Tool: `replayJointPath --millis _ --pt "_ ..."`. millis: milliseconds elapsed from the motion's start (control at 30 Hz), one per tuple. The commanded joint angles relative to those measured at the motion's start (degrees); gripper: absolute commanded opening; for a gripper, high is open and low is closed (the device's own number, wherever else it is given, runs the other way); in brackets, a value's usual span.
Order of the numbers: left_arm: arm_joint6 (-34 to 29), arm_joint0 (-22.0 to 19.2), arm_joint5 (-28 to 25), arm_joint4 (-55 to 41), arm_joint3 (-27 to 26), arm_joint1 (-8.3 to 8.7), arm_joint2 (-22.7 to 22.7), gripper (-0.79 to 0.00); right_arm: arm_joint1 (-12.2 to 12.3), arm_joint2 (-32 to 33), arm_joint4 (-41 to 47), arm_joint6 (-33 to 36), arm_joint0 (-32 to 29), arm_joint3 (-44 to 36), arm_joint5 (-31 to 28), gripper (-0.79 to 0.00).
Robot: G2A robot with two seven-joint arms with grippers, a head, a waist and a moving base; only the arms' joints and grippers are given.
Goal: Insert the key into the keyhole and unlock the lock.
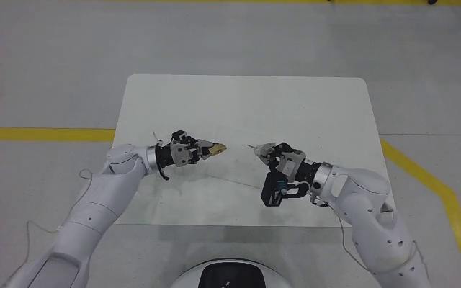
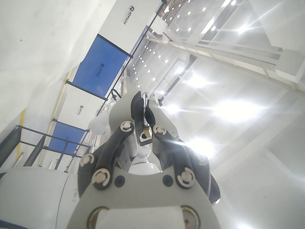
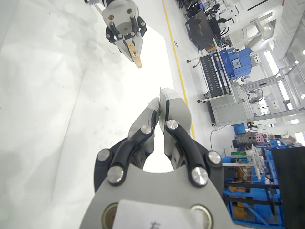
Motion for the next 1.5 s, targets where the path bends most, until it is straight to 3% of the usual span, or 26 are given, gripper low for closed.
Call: replayJointPath --millis 0,267,433,700,833,1033,1467 --pt "-0.05 0.12 0.03 -0.41 0.01 -0.03 -0.08 -0.785 -0.01 0.10 0.70 0.05 -0.02 0.08 0.05 -0.785" --pt "-0.05 0.12 0.03 -0.41 0.01 -0.03 -0.08 -0.785 0.06 0.17 -0.87 1.37 -0.01 0.02 0.22 -0.785" --pt "-0.05 0.12 0.03 -0.41 0.01 -0.03 -0.08 -0.785 0.76 -3.35 -13.00 3.56 1.32 -4.82 -3.01 -0.785" --pt "-0.05 0.12 0.03 -0.41 0.01 -0.03 -0.08 -0.785 0.74 -10.67 -17.14 2.30 7.93 -4.35 -9.99 -0.785" --pt "-0.05 0.12 0.03 -0.41 0.01 -0.03 -0.08 -0.785 -0.17 -14.98 -17.96 8.85 11.64 -3.16 -12.24 -0.785" --pt "-0.05 0.12 0.03 -0.41 0.01 -0.03 -0.08 -0.785 -2.02 -18.48 -12.08 17.91 14.99 -2.13 -13.00 -0.785" --pt "1.70 0.75 -0.90 0.06 -1.12 -0.03 -0.30 -0.785 -4.62 -22.64 -5.29 35.34 16.47 -4.46 -12.46 -0.785"
